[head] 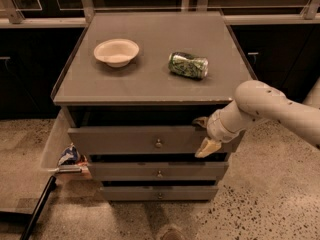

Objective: Open top drawer

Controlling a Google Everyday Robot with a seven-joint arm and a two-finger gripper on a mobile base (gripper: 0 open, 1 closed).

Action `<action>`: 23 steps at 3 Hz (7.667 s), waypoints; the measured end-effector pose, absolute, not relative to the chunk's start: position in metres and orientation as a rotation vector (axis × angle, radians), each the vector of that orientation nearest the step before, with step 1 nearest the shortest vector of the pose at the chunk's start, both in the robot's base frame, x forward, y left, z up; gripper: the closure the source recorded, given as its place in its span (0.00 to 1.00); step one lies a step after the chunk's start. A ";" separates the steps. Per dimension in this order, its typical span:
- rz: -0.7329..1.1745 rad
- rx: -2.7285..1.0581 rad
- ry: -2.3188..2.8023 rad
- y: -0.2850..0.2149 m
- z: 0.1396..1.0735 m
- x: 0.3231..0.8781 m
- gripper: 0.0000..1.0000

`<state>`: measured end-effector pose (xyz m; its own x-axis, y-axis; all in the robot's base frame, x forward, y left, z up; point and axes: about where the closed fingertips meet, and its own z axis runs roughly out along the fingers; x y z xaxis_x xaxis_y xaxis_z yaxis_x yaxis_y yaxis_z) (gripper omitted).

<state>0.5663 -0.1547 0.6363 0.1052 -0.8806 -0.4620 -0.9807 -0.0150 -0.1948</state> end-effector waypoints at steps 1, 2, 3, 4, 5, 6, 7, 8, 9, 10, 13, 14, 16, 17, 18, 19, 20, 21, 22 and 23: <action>0.310 -1.935 1.806 -0.152 0.641 0.561 0.65; 0.309 -1.916 1.810 -0.153 0.648 0.555 0.88; 0.309 -1.916 1.810 -0.153 0.649 0.555 0.96; 0.309 -1.916 1.810 -0.153 0.649 0.555 0.74; 0.311 -1.916 1.811 -0.153 0.648 0.554 0.50; 0.347 -1.905 1.830 -0.156 0.640 0.534 0.53; 0.369 -1.903 1.833 -0.158 0.639 0.518 0.76; 0.383 -1.894 1.843 -0.163 0.638 0.500 0.98; 0.385 -1.895 1.840 -0.162 0.639 0.497 1.00; 0.385 -1.895 1.840 -0.162 0.639 0.497 0.81; 0.435 -1.905 1.827 -0.152 0.633 0.486 0.12; 0.452 -1.909 1.802 -0.153 0.632 0.462 0.14; 0.466 -1.873 1.788 -0.172 0.635 0.421 0.61; 0.457 -1.856 1.783 -0.181 0.640 0.406 0.84; 0.456 -1.856 1.783 -0.178 0.640 0.406 0.83; 0.456 -1.856 1.783 -0.178 0.640 0.406 0.61; 0.457 -1.856 1.783 -0.178 0.640 0.406 0.37; 0.457 -1.856 1.783 -0.178 0.640 0.406 0.14; 0.457 -1.856 1.783 -0.178 0.640 0.406 0.00; 0.445 -1.867 1.767 -0.175 0.648 0.408 0.00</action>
Offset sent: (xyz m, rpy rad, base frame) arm -0.0931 -0.0329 0.0208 0.0225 0.0453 -0.0906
